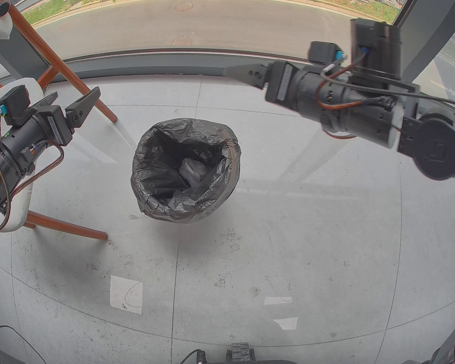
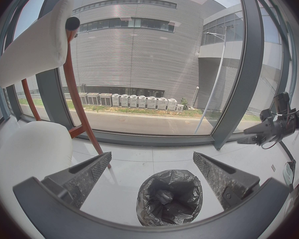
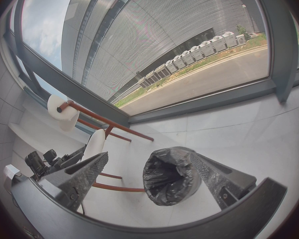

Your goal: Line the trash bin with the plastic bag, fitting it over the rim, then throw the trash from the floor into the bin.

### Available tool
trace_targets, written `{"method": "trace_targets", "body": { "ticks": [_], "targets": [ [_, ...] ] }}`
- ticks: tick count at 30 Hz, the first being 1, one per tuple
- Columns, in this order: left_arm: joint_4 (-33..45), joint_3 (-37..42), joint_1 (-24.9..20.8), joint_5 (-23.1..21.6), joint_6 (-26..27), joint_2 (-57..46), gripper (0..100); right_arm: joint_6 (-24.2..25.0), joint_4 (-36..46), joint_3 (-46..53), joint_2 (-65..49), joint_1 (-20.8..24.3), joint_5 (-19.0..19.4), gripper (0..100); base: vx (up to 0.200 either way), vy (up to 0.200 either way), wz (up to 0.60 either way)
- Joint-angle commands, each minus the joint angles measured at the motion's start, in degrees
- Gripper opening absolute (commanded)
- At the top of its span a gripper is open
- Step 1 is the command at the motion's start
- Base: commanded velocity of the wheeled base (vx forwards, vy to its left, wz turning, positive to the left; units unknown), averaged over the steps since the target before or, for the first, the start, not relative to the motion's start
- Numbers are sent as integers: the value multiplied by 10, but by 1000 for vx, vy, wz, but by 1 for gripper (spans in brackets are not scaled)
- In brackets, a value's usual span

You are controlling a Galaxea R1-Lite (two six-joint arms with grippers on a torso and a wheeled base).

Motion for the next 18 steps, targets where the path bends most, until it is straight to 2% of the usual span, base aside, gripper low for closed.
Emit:
{"method": "trace_targets", "body": {
  "ticks": [1, 8, 14, 18],
  "targets": [
    [2, 40, 21, 6, -11, -57, 100, -24, 0, 114, -167, -64, -15, 100, 0, 0, 0],
    [7, 142, 71, 2, -10, -165, 100, -48, 1, 275, -348, -212, -11, 100, 0, 0, 0],
    [8, 225, 74, 6, -7, -241, 100, -53, 7, 423, -506, -266, -8, 100, 0, 0, 0],
    [8, 271, 76, 6, -7, -288, 100, -69, 11, 504, -593, -277, -7, 100, 0, 0, 0]
  ]
}}
